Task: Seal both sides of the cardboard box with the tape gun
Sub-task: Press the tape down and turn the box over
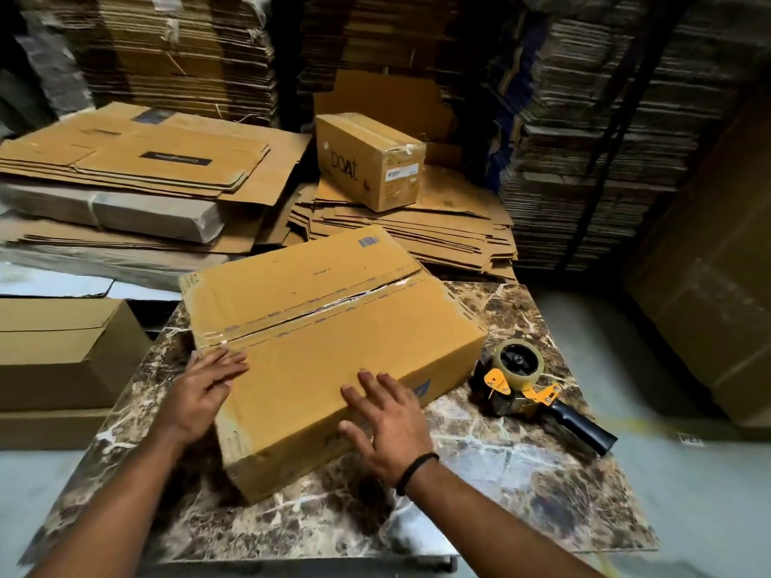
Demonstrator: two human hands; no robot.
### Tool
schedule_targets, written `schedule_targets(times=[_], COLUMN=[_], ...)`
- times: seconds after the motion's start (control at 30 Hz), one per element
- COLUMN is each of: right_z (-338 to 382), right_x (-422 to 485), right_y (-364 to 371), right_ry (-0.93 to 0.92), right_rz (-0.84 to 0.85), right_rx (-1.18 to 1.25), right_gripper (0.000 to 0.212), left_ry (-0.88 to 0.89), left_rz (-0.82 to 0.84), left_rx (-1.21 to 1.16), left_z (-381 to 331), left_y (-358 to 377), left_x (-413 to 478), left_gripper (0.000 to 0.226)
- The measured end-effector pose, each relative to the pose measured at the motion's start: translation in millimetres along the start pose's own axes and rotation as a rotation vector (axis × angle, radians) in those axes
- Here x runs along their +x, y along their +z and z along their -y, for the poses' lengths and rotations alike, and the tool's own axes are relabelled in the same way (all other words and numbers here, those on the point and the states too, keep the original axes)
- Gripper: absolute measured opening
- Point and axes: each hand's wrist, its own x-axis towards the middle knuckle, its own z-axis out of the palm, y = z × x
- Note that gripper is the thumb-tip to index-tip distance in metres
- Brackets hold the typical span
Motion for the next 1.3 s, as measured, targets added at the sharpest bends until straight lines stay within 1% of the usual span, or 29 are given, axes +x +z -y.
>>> schedule_targets(times=[0.07,0.1,0.13,0.17,0.2,0.23,0.27,0.3,0.33,0.4,0.43,0.47,0.53,0.63,0.77,0.87,0.93,1.0,1.07,1.1,1.13,1.17,1.23,1.3], right_z=[2,-4,-12,-25,-42,-62,-83,-103,-122,-145,-149,-147,-138,-118,-92,-81,-84,-91,-99,-102,-105,-106,-108,-108], right_x=[0,2,8,17,28,40,52,61,69,78,79,77,69,49,12,-6,-2,14,32,39,45,47,49,47], right_y=[-4,-9,-17,-27,-38,-49,-58,-67,-72,-72,-70,-67,-62,-55,-41,-35,-39,-45,-51,-53,-55,-57,-61,-64], right_ry=[-0.113,-0.145,-0.113,-0.003,0.176,0.356,0.496,0.593,0.654,0.715,0.718,0.713,0.722,0.793,0.833,0.815,0.799,0.771,0.701,0.659,0.620,0.585,0.536,0.513], right_rz=[-0.097,-0.152,-0.206,-0.257,-0.270,-0.262,-0.225,-0.157,-0.082,0.026,0.029,-0.002,-0.111,-0.252,-0.336,-0.359,-0.335,-0.252,-0.110,-0.038,0.025,0.080,0.137,0.113], right_rx=[0.017,0.046,0.071,0.123,0.209,0.249,0.187,0.110,0.080,0.186,0.246,0.276,0.309,0.392,0.404,0.374,0.351,0.403,0.403,0.412,0.464,0.565,0.793,0.842], right_gripper=[0.057,0.052,0.045,0.037,0.036,0.042,0.047,0.050,0.050,0.045,0.041,0.037,0.033,0.030,0.028,0.031,0.034,0.046,0.059,0.063,0.064,0.065,0.064,0.061], left_ry=[-0.053,-0.070,-0.083,-0.103,-0.137,-0.183,-0.224,-0.247,-0.246,-0.230,-0.220,-0.204,-0.159,-0.124,-0.095,-0.109,-0.096,-0.063,0.002,0.067,0.131,0.179,0.212,0.240], left_rz=[0.041,0.049,0.043,0.015,-0.031,-0.063,-0.068,-0.044,-0.010,0.031,0.031,0.028,0.025,0.029,0.061,0.080,0.092,0.113,0.183,0.230,0.281,0.319,0.336,0.297], left_rx=[-0.002,0.038,0.112,0.194,0.245,0.258,0.255,0.258,0.285,0.343,0.354,0.360,0.369,0.353,0.338,0.359,0.441,0.569,0.642,0.678,0.720,0.760,0.793,0.775], left_z=[1,-2,-8,-15,-22,-30,-38,-43,-48,-52,-51,-48,-41,-28,-13,-7,-13,-26,-44,-53,-60,-64,-61,-56], left_y=[-15,-16,-15,-11,-5,1,7,13,18,23,23,21,13,-7,-32,-36,-32,-25,-11,-1,8,17,27,25], left_x=[7,9,9,8,6,3,0,-2,-4,-6,-6,-6,-4,7,30,43,47,44,34,25,16,9,3,4], left_gripper=[0.053,0.053,0.048,0.041,0.036,0.035,0.037,0.041,0.044,0.048,0.049,0.049,0.049,0.046,0.042,0.040,0.042,0.054,0.082,0.099,0.111,0.118,0.119,0.112])
